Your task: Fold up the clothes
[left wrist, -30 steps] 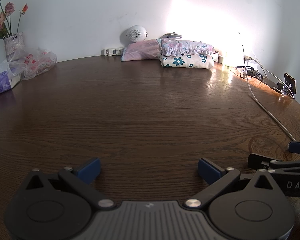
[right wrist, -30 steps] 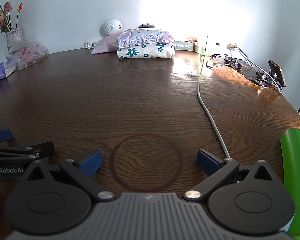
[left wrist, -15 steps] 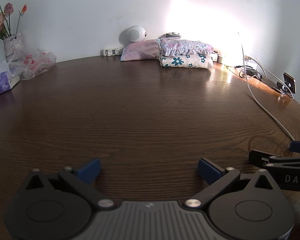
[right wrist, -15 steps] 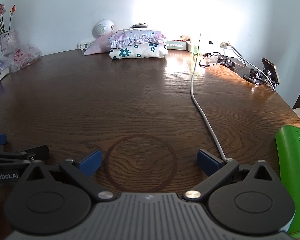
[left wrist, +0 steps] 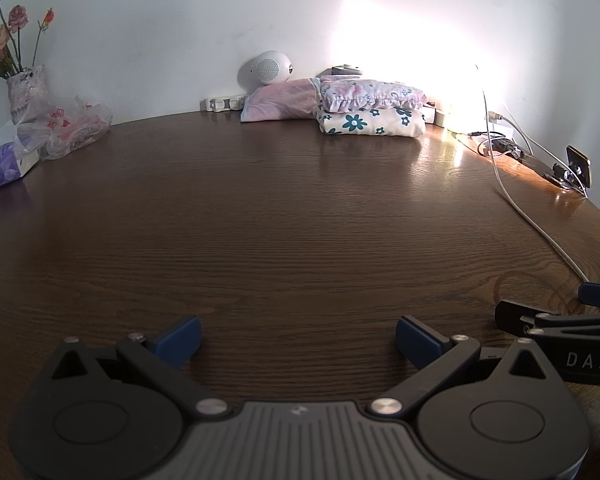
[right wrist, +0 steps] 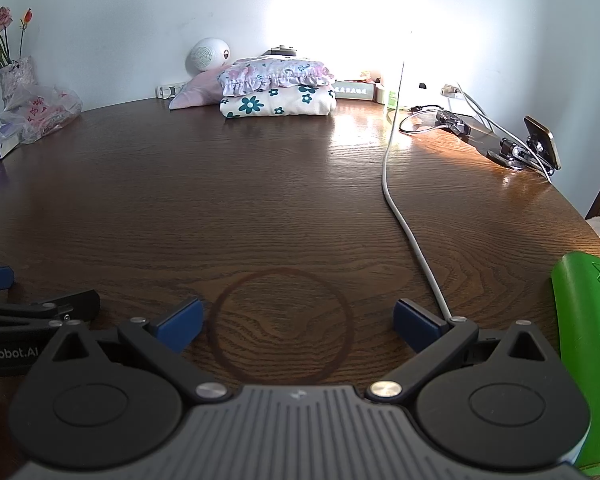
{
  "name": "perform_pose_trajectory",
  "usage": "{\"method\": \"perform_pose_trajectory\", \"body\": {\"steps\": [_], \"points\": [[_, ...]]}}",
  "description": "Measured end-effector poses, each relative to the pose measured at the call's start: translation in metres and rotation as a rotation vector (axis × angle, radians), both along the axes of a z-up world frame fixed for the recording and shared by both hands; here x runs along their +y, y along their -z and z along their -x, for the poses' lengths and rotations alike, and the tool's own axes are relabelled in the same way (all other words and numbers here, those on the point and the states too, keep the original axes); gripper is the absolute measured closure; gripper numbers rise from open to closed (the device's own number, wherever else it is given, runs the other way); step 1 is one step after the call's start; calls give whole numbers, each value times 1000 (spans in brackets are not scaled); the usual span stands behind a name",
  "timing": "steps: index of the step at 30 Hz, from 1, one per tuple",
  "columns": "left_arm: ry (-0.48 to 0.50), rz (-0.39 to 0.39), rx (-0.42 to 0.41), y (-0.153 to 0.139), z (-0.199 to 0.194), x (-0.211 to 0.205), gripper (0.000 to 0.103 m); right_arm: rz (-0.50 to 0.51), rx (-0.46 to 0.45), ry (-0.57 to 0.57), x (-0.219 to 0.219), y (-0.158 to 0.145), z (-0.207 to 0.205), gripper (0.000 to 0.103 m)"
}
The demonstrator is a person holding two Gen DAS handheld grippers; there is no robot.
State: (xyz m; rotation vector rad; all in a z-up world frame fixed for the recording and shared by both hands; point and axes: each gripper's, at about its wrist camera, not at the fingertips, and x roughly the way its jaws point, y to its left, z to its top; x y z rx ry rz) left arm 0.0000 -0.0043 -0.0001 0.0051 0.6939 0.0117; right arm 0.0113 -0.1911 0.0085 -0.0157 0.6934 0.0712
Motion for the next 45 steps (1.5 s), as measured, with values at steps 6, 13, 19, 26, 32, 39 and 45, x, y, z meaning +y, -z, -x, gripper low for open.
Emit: {"method": "perform_pose_trajectory", "body": {"steps": [6, 13, 19, 26, 32, 39, 45], "points": [[-3, -1, 0, 0, 1, -1, 0, -6, 0, -13, -1, -1, 1, 1], [-4, 0, 0, 0, 1, -1, 0, -6, 0, -15, -1, -1, 1, 1], [-4, 0, 0, 0, 1, -1, 0, -6, 0, -16, -1, -1, 1, 1], [-5, 0, 0, 0, 1, -2, 0, -7, 0, -16, -1, -1, 1, 1], [-7, -1, 0, 0, 1, -2, 0, -7, 0, -16, -1, -1, 1, 1], [-7, 0, 0, 0, 1, -2, 0, -7, 0, -14, -1, 0, 1, 1], [-8, -1, 0, 0, 1, -2, 0, -7, 0, -14, -1, 0, 2, 1]]}}
